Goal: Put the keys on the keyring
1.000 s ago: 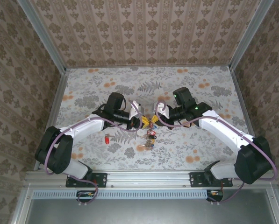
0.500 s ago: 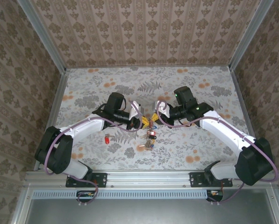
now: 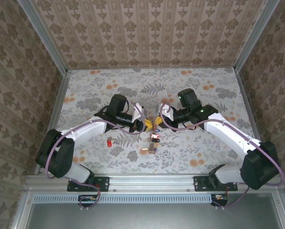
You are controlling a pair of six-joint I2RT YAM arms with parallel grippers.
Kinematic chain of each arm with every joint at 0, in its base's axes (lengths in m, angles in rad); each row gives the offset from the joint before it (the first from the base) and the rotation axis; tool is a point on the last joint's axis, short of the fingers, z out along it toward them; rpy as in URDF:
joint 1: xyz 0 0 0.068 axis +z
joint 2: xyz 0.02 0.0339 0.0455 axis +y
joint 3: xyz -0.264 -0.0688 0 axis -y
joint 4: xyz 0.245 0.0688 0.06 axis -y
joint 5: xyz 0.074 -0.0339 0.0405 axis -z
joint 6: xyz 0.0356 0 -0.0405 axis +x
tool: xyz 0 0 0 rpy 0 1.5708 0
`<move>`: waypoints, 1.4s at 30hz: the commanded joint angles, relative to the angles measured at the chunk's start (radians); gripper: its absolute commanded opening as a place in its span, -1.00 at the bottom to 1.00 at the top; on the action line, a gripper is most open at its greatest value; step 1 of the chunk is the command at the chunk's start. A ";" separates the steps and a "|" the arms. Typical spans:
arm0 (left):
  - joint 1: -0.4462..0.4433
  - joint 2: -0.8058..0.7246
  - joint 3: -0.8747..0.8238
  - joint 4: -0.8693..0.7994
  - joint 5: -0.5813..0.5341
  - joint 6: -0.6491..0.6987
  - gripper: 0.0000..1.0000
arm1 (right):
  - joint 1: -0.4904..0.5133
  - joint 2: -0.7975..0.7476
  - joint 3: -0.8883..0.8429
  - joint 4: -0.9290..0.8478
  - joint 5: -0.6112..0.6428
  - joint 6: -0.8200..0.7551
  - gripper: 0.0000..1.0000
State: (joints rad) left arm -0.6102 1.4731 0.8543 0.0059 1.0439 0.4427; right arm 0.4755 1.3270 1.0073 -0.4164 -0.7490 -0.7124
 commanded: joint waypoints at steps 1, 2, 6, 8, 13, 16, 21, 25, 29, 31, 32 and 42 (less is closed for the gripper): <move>-0.006 -0.005 0.032 0.014 0.048 0.022 -1.00 | -0.005 0.010 0.013 -0.022 -0.027 -0.023 -1.00; -0.006 -0.004 0.032 0.015 0.050 0.022 -1.00 | -0.003 0.011 0.013 -0.014 -0.012 -0.020 -1.00; -0.006 -0.005 0.032 0.013 0.057 0.022 -1.00 | 0.001 0.016 0.014 -0.007 0.010 -0.025 -1.00; -0.008 -0.005 0.032 0.014 0.060 0.022 -1.00 | 0.005 0.021 0.016 -0.011 0.014 -0.028 -1.00; -0.008 -0.004 0.033 0.022 0.066 0.019 -1.00 | 0.015 0.037 0.025 -0.039 0.012 -0.039 -1.00; -0.006 -0.005 0.030 0.034 0.068 0.009 -1.00 | 0.020 0.040 0.026 -0.041 0.008 -0.039 -1.00; -0.006 -0.002 0.031 0.041 0.071 0.006 -1.00 | 0.027 0.047 0.031 -0.050 0.028 -0.042 -1.00; -0.006 -0.005 0.030 0.043 0.074 0.005 -1.00 | 0.032 0.052 0.032 -0.039 0.041 -0.030 -1.00; -0.008 -0.012 0.028 0.038 0.067 0.010 -1.00 | 0.040 0.053 0.035 -0.045 0.058 -0.037 -1.00; -0.008 -0.025 0.025 0.037 0.053 0.013 -1.00 | 0.039 0.036 0.024 -0.038 0.074 -0.044 -1.00; -0.008 -0.032 0.020 0.037 0.043 0.015 -1.00 | 0.038 0.026 0.016 -0.038 0.083 -0.052 -1.00; -0.039 -0.085 0.021 -0.061 -0.058 0.105 -1.00 | -0.002 -0.065 -0.047 -0.005 0.062 -0.068 -1.00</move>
State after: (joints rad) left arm -0.6365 1.4376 0.8543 -0.0231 0.9825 0.4915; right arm 0.4828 1.2888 0.9764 -0.4263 -0.6811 -0.7456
